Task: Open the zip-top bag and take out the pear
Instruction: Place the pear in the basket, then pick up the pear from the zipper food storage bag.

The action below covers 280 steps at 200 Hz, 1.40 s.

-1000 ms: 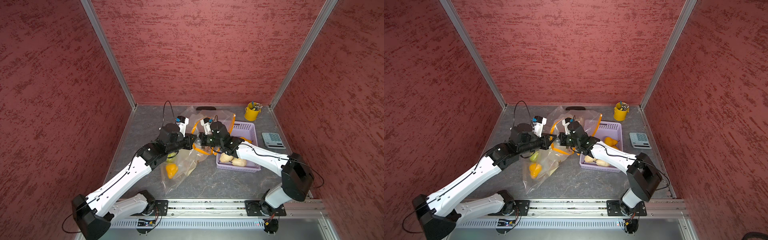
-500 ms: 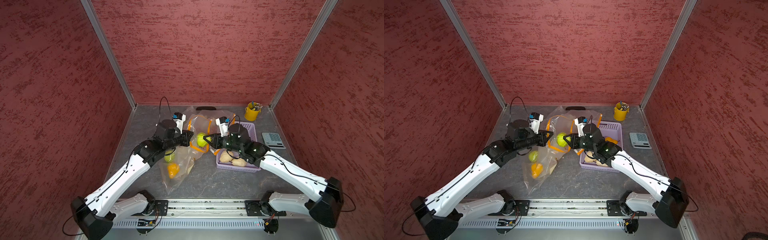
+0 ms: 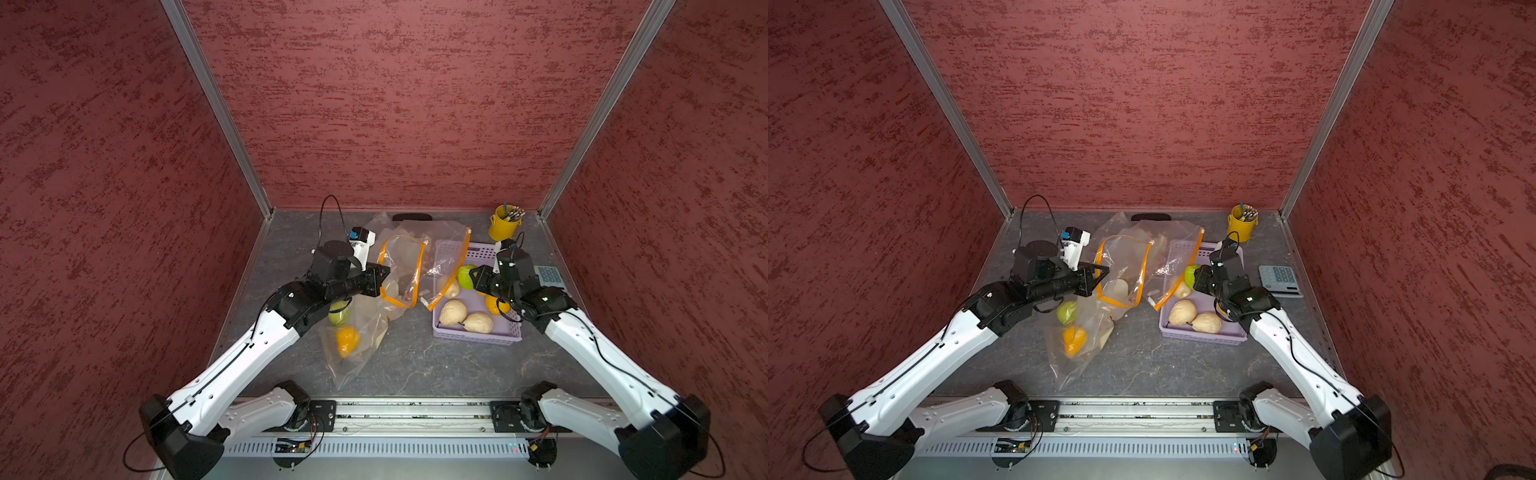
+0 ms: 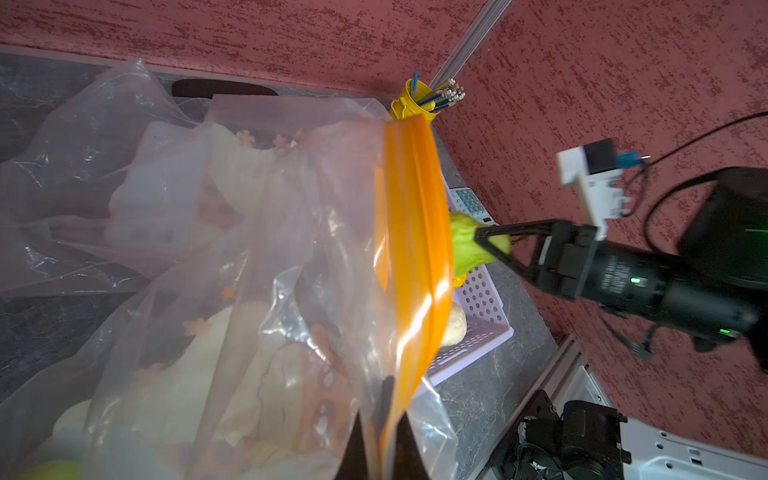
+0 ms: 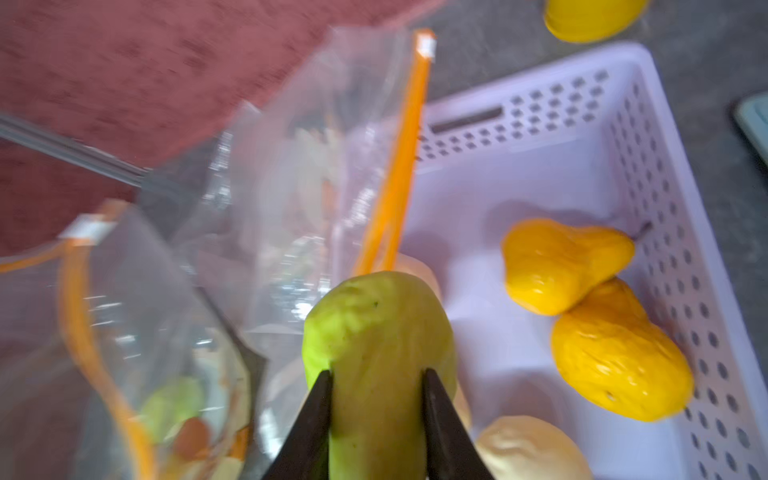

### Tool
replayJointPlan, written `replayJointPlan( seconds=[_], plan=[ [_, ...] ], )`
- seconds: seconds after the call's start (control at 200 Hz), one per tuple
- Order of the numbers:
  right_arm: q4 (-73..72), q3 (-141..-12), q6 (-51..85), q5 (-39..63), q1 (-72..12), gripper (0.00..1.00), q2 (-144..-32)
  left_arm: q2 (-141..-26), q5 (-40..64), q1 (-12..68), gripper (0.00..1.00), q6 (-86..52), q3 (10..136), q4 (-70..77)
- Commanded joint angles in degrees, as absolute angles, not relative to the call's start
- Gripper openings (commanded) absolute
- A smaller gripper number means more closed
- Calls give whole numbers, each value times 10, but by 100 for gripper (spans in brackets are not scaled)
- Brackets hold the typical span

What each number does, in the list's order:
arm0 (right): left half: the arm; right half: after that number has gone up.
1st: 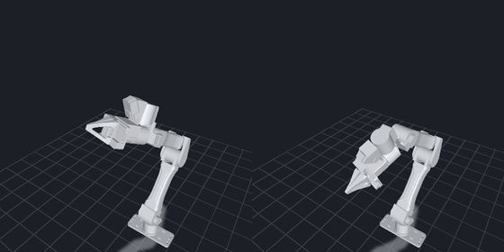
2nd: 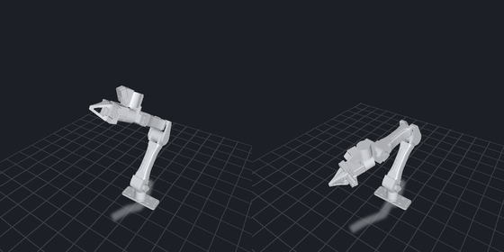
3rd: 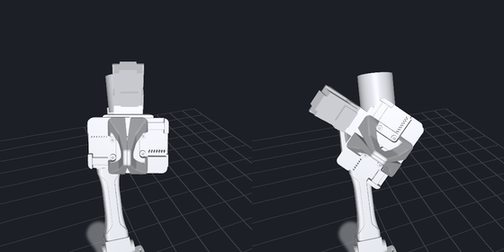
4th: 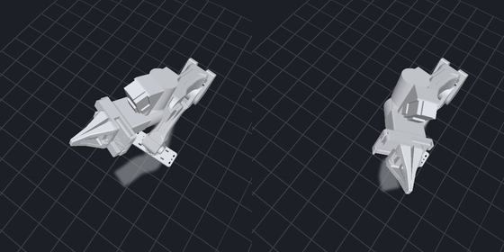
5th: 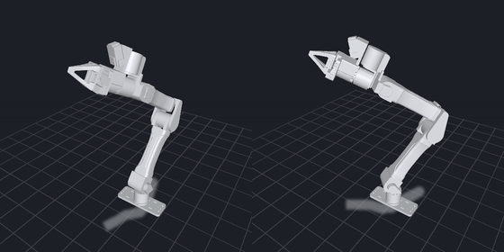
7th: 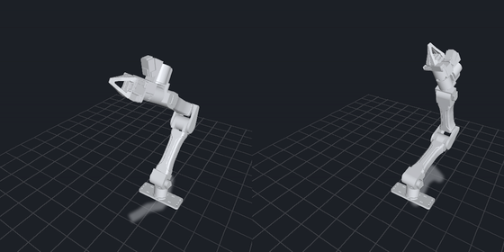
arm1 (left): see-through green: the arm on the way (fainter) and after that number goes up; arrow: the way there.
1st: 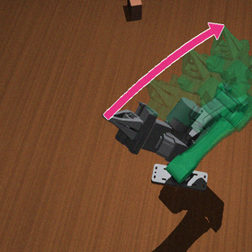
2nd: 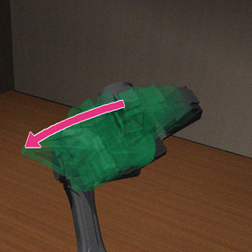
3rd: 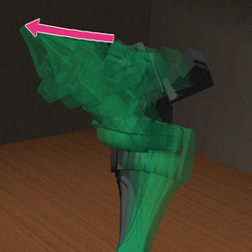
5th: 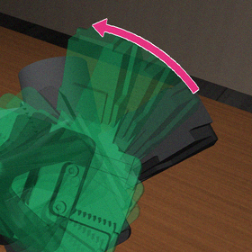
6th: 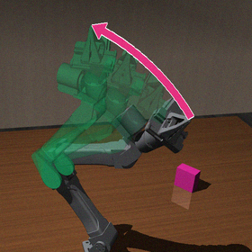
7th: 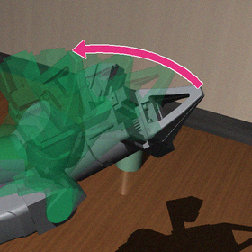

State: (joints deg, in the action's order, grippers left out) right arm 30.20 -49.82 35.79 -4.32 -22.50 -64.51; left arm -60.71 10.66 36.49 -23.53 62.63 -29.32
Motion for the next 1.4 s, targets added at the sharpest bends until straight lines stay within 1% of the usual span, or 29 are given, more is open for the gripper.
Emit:
replayJointPlan(
  seconds=[0.0,0.045,0.09,0.155,0.22,0.265,0.321,0.381,0.431,0.456,0.486,0.581,0.706,0.807,0.982,1.147,1.222,1.262,1.358,1.398],
  plan=[
    [286,-496,353,-83,-204,61,-652,-589,122,371,0,-229,629,-269],
    [274,-500,333,-71,-201,73,-651,-587,128,372,0,-229,624,-264],
    [248,-501,321,-18,-202,82,-641,-585,128,372,0,-229,622,-265],
    [192,-494,317,81,-217,88,-622,-585,131,373,0,-228,623,-266],
    [157,-493,327,153,-246,89,-602,-583,132,375,0,-229,624,-265],
    [122,-490,348,193,-268,85,-588,-581,132,377,0,-228,625,-265],
    [67,-483,384,236,-299,77,-584,-580,133,379,0,-229,626,-264],
    [15,-490,427,275,-332,60,-607,-582,132,384,0,-228,629,-264],
    [-13,-506,446,283,-360,41,-640,-583,130,388,0,-229,628,-261],
    [-27,-514,452,289,-370,34,-658,-584,129,390,0,-229,628,-261],
    [-49,-522,459,292,-381,29,-678,-585,128,392,0,-229,628,-260],
    [-99,-529,489,294,-398,20,-737,-585,122,396,0,-233,624,-257],
    [-145,-541,508,296,-419,18,-795,-582,119,397,0,-236,626,-256],
    [-136,-577,502,297,-432,17,-844,-591,132,400,0,-238,636,-254],
    [-165,-589,514,323,-446,13,-905,-591,133,406,0,-238,642,-243],
    [-95,-613,465,347,-483,12,-913,-603,117,404,0,-221,653,-252],
    [-62,-618,445,353,-497,13,-912,-613,110,403,0,-210,665,-259],
    [-51,-620,444,362,-500,16,-918,-616,113,404,0,-207,670,-257],
    [-42,-628,445,387,-509,18,-952,-619,121,403,0,-208,667,-235],
    [-35,-633,444,387,-512,22,-967,-620,130,405,0,-213,660,-221]
  ],
)
